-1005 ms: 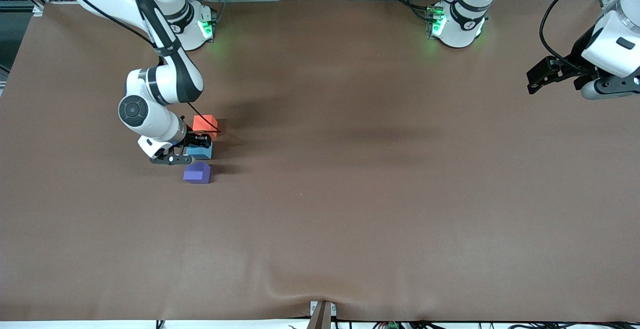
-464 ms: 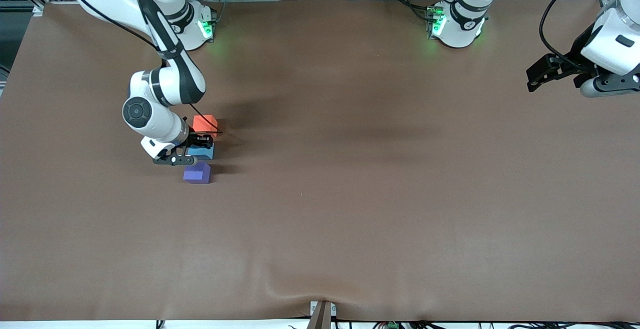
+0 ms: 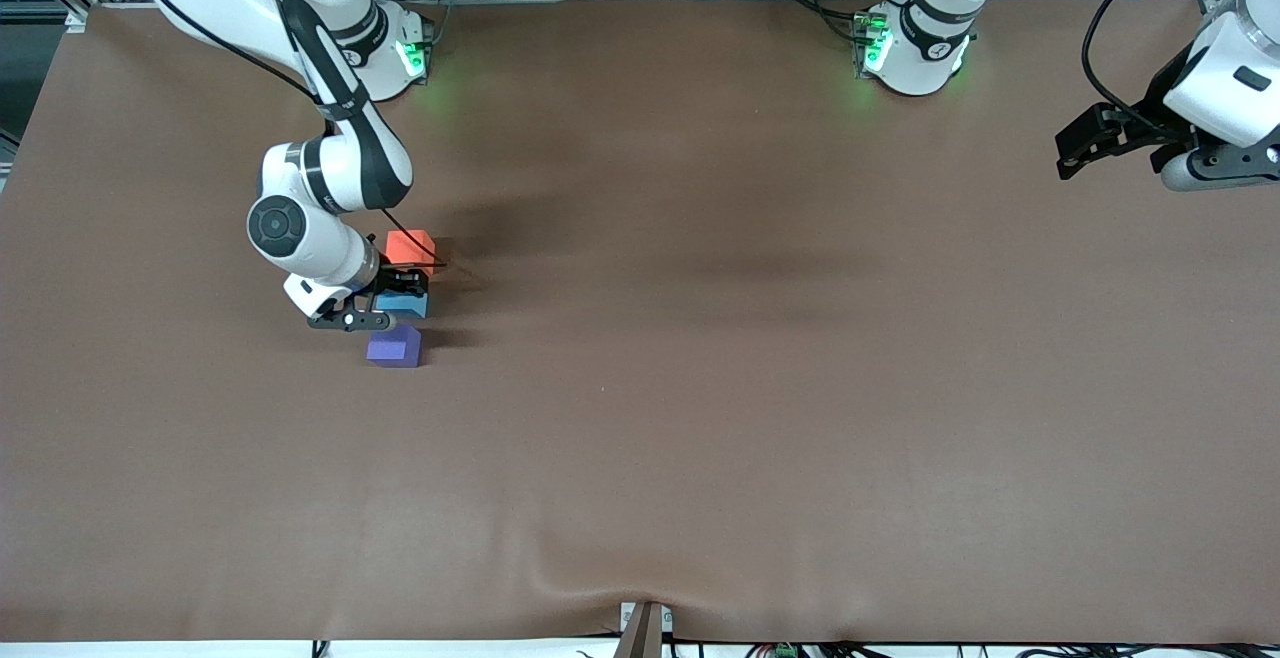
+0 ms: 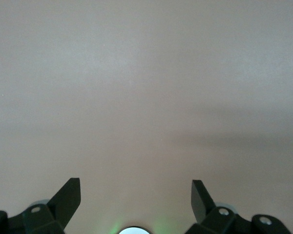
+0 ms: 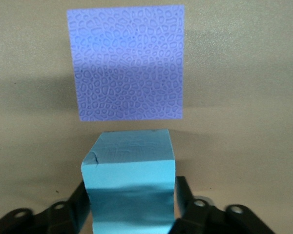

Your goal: Place blue block between orange and purple blocks

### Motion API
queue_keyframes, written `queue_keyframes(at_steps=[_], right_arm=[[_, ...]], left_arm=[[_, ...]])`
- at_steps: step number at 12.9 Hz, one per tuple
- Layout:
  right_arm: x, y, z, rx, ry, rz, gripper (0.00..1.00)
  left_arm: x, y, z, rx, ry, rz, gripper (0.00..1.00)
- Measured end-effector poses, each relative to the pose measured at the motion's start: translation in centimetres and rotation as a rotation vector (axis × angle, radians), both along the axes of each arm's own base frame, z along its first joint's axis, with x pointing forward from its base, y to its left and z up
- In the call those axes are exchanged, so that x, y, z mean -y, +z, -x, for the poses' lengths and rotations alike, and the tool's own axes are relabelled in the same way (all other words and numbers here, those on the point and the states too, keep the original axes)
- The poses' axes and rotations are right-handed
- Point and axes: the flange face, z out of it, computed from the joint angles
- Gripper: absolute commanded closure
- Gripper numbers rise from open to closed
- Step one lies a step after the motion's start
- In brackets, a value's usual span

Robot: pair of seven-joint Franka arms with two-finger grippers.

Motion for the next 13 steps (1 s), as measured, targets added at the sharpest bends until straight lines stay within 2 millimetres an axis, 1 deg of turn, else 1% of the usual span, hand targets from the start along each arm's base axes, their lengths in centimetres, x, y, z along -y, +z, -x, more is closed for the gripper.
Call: queue_keyframes(at_steps=[2, 3, 4, 5, 6, 7, 8, 11, 12, 13], right_arm=[[0.0, 0.2, -0.2, -0.001, -0.001, -0.001, 0.0], [-0.1, 0.6, -0.5, -0.011, -0.001, -0.001, 0.0], [-0.3, 1.5, -1.3, -0.029, 0.002, -0.003, 0.0], [-0.7, 3.2, -2.4, -0.055, 0.006, -0.006, 0.0], [-1.1, 5.5, -3.7, -0.081, 0.009, -0.01, 0.0], [-1.2, 8.5, -5.3, -0.101, 0.009, -0.017, 0.0], [-0.9, 11.9, -6.9, -0.108, 0.004, -0.024, 0.0], [1.6, 22.2, -11.1, -0.05, -0.029, -0.048, 0.0], [2.9, 25.2, -11.9, -0.028, -0.046, -0.054, 0.0], [4.6, 27.7, -12.5, -0.01, -0.067, -0.058, 0.0]], left_arm=[[-0.7, 0.1, 0.0, 0.0, 0.004, 0.0, 0.0], [-1.0, 0.1, -0.1, -0.001, 0.0, 0.001, 0.0], [-1.2, 0.0, -0.1, -0.001, -0.003, 0.001, 0.0], [-1.2, 0.1, -0.1, -0.002, -0.007, 0.001, 0.0], [-1.2, 0.1, -0.1, -0.002, -0.01, 0.001, 0.0], [-1.2, 0.1, -0.1, -0.002, -0.011, 0.001, 0.0], [-1.2, 0.1, -0.1, -0.001, -0.011, 0.001, 0.0], [-1.3, 0.3, -0.1, 0.004, -0.008, 0.002, 0.0], [-1.4, 0.5, -0.1, 0.008, -0.007, 0.002, 0.0], [-1.4, 0.7, -0.1, 0.011, -0.007, 0.002, 0.0]])
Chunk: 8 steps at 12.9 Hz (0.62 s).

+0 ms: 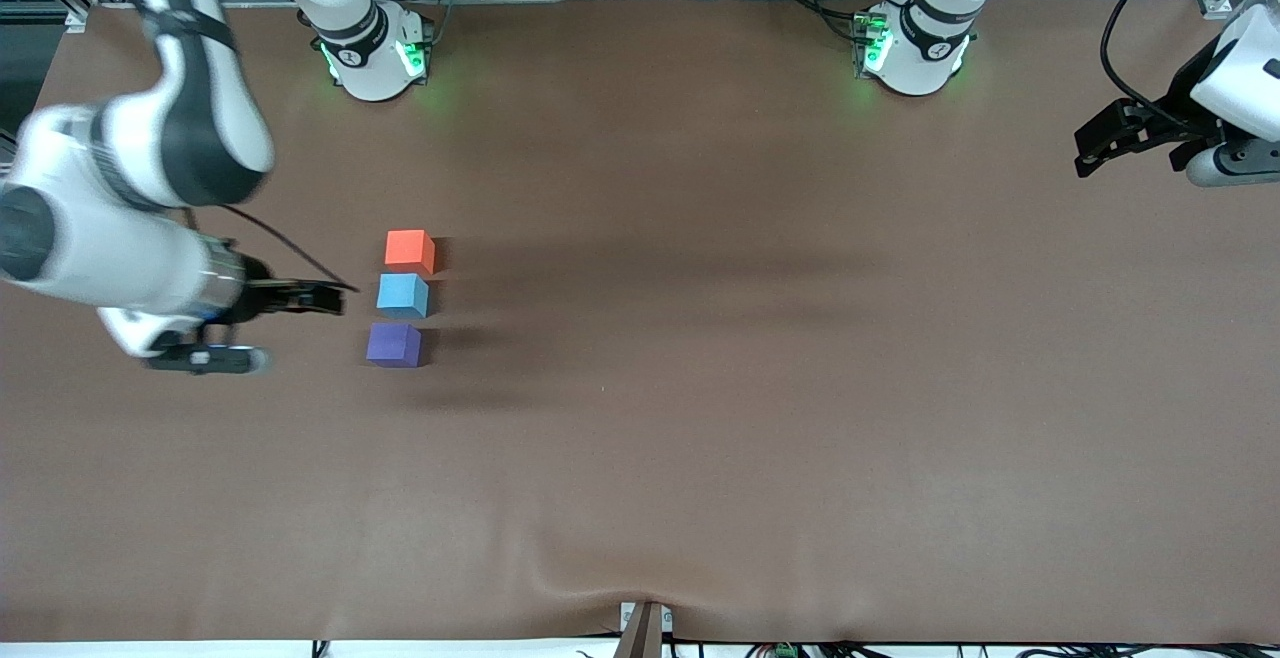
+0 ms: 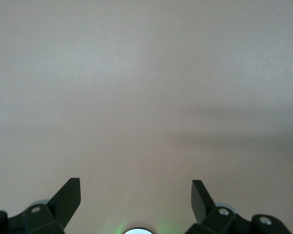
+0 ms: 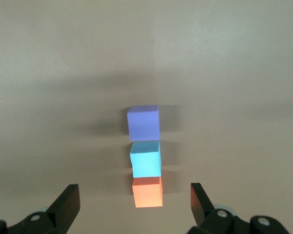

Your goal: Place blue block between orange and purple blocks

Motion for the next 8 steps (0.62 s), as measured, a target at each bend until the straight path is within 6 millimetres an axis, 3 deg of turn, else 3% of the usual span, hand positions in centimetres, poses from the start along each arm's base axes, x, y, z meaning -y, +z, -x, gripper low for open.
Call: queue_keyframes(at_steps=[2, 4, 8], right_arm=[[3.4, 4.0, -0.3, 0.006, -0.034, -0.006, 0.0], [5.1, 7.5, 0.2, -0.012, -0.045, -0.004, 0.0], [4.4, 14.3, 2.5, 0.004, -0.007, 0.05, 0.0]], left_arm=[[0.0, 0.1, 0.0, 0.002, 0.0, 0.0, 0.0], [0.0, 0.4, 0.0, 0.008, 0.0, 0.001, 0.0], [0.3, 1.1, -0.1, 0.024, -0.006, 0.002, 0.0]])
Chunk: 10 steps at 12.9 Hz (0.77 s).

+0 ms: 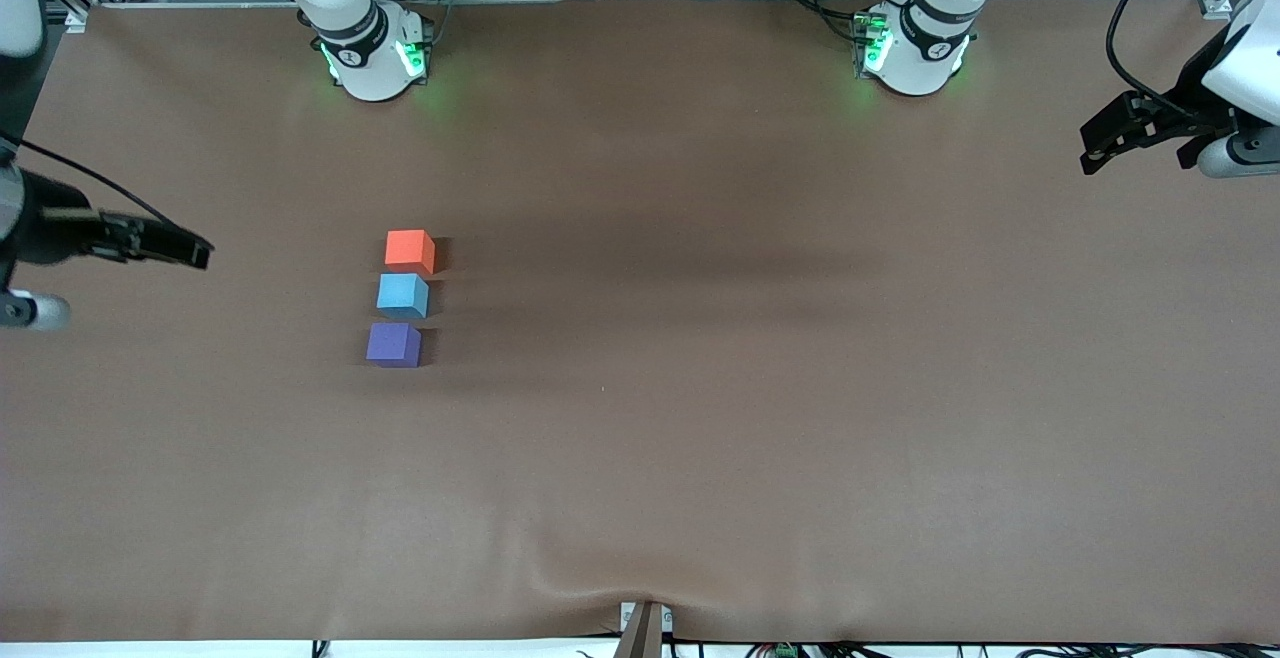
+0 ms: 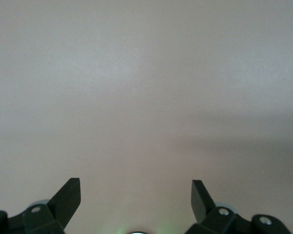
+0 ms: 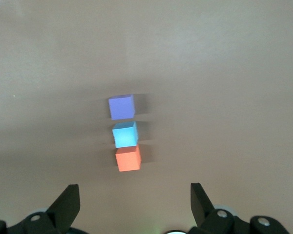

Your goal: Place blue block between orange and purple blocks

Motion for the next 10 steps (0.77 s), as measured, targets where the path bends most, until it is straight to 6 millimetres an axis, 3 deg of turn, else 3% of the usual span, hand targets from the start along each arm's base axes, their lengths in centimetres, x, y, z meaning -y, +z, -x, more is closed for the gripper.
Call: queue_keyframes(at_steps=[2, 4, 10], right_arm=[[-1.3, 3.5, 2.0, 0.05, 0.018, 0.035, 0.0], [-1.7, 5.2, 3.9, 0.099, 0.025, 0.043, 0.0], [-2.0, 4.2, 7.6, 0.135, 0.049, 0.051, 0.0]], left_arm=[[0.1, -0.1, 0.0, -0.008, -0.002, -0.001, 0.0], [0.4, -0.4, 0.2, -0.018, -0.008, -0.003, 0.0], [0.3, -0.2, 1.3, -0.017, -0.005, 0.002, 0.0]])
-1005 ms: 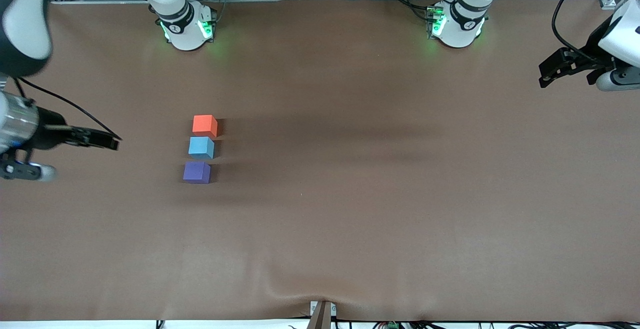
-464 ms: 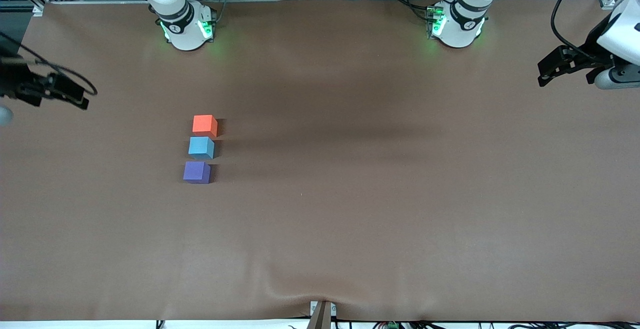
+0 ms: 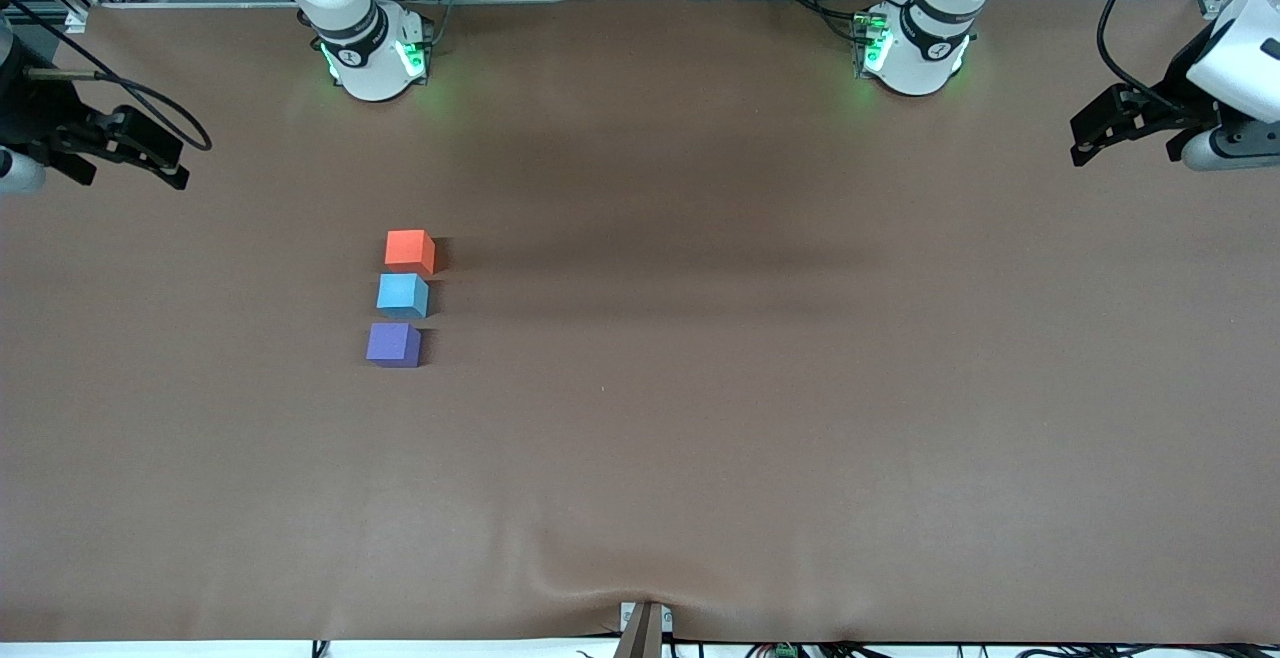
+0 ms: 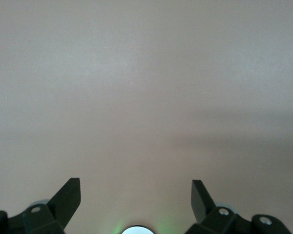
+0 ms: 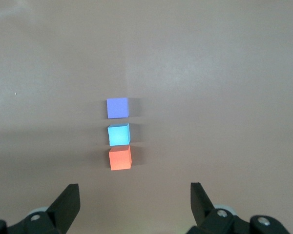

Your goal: Place blue block between orange and purple blocks

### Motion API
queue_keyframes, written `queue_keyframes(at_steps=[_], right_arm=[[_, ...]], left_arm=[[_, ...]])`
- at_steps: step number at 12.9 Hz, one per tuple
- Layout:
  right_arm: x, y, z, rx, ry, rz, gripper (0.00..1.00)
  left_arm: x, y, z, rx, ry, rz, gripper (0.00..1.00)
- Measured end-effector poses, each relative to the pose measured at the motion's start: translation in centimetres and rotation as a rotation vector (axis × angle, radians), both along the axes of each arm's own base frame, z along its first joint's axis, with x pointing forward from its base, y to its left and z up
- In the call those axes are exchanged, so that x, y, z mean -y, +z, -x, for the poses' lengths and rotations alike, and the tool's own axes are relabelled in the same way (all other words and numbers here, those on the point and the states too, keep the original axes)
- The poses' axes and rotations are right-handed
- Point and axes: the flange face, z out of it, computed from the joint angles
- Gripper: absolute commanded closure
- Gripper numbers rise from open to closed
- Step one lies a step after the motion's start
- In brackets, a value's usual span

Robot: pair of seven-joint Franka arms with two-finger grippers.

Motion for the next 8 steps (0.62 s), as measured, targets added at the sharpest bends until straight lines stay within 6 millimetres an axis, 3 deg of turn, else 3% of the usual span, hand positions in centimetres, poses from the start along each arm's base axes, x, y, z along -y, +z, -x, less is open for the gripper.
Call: queue_keyframes(at_steps=[8], right_arm=[[1.6, 0.6, 0.1, 0.03, 0.043, 0.014, 0.0]], left_arm=[[-0.3, 0.5, 0.1, 0.021, 0.006, 0.002, 0.0]])
